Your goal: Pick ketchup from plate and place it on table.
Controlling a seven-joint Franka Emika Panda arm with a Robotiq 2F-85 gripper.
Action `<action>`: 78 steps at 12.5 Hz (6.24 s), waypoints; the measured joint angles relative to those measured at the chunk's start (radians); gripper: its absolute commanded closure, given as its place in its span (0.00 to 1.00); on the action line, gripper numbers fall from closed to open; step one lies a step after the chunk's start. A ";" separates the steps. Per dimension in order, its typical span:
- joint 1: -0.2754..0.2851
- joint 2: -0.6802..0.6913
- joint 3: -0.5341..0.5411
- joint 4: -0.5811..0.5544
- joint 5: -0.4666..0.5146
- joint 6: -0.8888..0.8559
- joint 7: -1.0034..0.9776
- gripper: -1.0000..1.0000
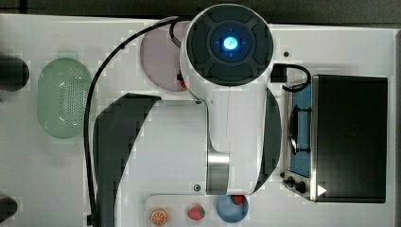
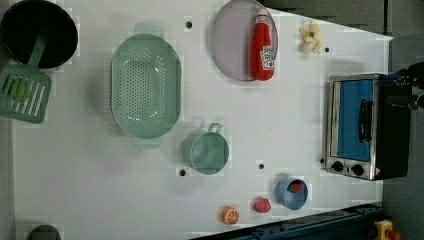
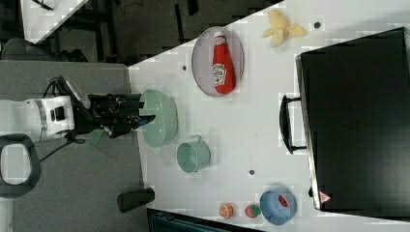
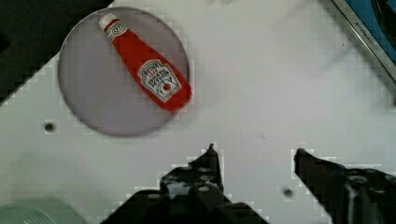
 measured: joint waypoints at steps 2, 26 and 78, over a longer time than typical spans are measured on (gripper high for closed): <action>-0.052 -0.066 0.046 -0.028 0.012 -0.189 0.000 0.12; -0.055 0.470 0.108 0.005 0.015 0.459 -0.550 0.00; -0.074 0.242 0.012 -0.678 0.007 0.838 -0.407 0.02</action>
